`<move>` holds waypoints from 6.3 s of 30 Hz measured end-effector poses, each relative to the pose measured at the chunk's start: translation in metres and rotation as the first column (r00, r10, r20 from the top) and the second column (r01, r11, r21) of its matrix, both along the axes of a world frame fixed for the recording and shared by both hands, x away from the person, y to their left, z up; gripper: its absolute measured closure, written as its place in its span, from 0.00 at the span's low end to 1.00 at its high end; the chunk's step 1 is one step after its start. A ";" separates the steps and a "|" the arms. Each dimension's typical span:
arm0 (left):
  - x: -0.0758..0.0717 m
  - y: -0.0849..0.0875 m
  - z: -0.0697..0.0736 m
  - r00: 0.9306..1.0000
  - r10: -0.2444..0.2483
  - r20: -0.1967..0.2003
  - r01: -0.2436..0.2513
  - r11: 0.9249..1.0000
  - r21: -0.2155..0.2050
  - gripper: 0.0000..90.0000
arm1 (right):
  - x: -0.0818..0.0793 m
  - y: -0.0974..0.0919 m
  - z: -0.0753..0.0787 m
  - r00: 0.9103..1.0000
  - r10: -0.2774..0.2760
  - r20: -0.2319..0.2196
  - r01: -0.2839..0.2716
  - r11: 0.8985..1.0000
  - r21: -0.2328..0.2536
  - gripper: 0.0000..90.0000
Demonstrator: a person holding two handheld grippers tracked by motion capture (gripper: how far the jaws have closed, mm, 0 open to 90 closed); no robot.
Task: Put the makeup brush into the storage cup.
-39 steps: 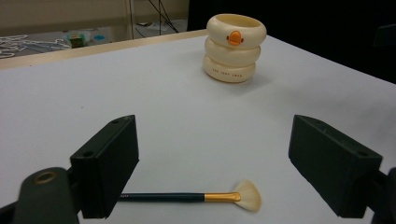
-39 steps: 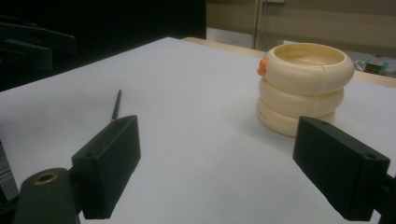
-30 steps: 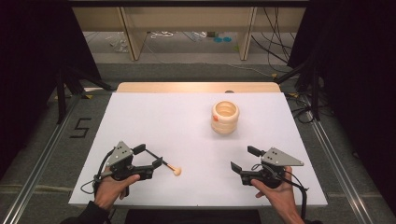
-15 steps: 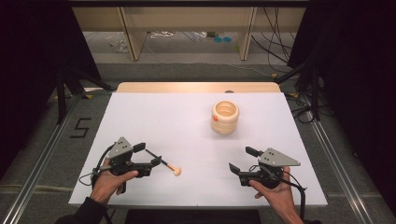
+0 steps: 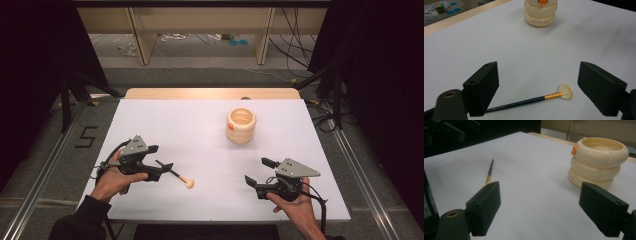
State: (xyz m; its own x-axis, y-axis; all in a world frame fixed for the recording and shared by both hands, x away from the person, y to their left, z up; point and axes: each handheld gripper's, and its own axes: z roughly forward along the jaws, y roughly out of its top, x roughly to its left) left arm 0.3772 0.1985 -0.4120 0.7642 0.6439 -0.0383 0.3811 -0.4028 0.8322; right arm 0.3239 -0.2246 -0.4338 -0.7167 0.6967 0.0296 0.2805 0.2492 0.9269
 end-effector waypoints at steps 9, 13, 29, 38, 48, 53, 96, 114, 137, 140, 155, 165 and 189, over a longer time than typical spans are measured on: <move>0.023 -0.007 -0.002 0.990 -0.113 -0.088 0.124 0.983 0.133 0.19 | 0.002 -0.001 -0.001 1.000 0.010 0.003 -0.010 1.000 -0.009 0.20; 0.032 -0.014 -0.002 0.978 -0.164 -0.126 0.188 0.958 0.218 0.20 | 0.002 0.000 -0.001 1.000 0.019 -0.006 -0.019 1.000 -0.018 0.20; 0.054 -0.034 -0.015 0.922 -0.277 -0.270 0.370 0.833 0.411 0.34 | 0.002 0.000 -0.003 0.999 0.033 -0.031 -0.034 0.999 -0.027 0.20; 0.062 -0.044 -0.019 0.904 -0.285 -0.318 0.417 0.753 0.510 0.39 | 0.003 0.002 -0.005 0.998 0.051 -0.019 -0.052 0.999 -0.018 0.20; 0.073 -0.054 -0.029 0.877 -0.311 -0.366 0.472 0.703 0.532 0.49 | 0.003 0.002 -0.005 0.998 0.052 -0.031 -0.054 0.998 -0.036 0.20; 0.076 -0.054 -0.031 0.867 -0.319 -0.384 0.490 0.689 0.535 0.54 | 0.002 0.001 -0.004 0.998 0.056 -0.041 -0.057 0.998 -0.041 0.20; 0.077 -0.072 -0.046 0.845 -0.248 -0.474 0.521 0.585 0.622 0.92 | 0.002 0.003 -0.006 0.993 0.091 -0.081 -0.095 0.995 -0.045 0.22; 0.078 -0.058 -0.029 0.869 -0.205 -0.451 0.443 0.728 0.523 0.93 | 0.002 0.003 -0.006 0.992 0.088 -0.092 -0.092 0.995 -0.040 0.23; 0.077 -0.047 0.000 0.934 -0.207 -0.291 0.283 0.926 0.250 0.93 | 0.003 0.001 -0.006 0.994 0.068 -0.088 -0.069 0.997 -0.014 0.23; 0.075 -0.048 0.002 0.936 -0.220 -0.275 0.287 0.929 0.233 0.93 | 0.003 0.001 -0.005 0.994 0.064 -0.087 -0.065 0.998 -0.009 0.23; 0.066 -0.055 0.007 0.965 -0.181 -0.188 0.206 0.970 0.127 0.93 | 0.005 0.001 -0.006 0.996 0.069 -0.065 -0.068 0.998 0.012 0.23; 0.063 -0.056 0.011 0.979 -0.152 -0.134 0.161 0.985 0.056 0.93 | 0.005 0.000 -0.005 0.996 0.064 -0.057 -0.063 0.998 0.025 0.23; 0.043 -0.075 0.020 0.983 -0.160 -0.085 0.149 0.981 -0.125 0.93 | 0.026 0.011 0.012 0.996 0.085 -0.037 -0.074 0.970 0.231 0.26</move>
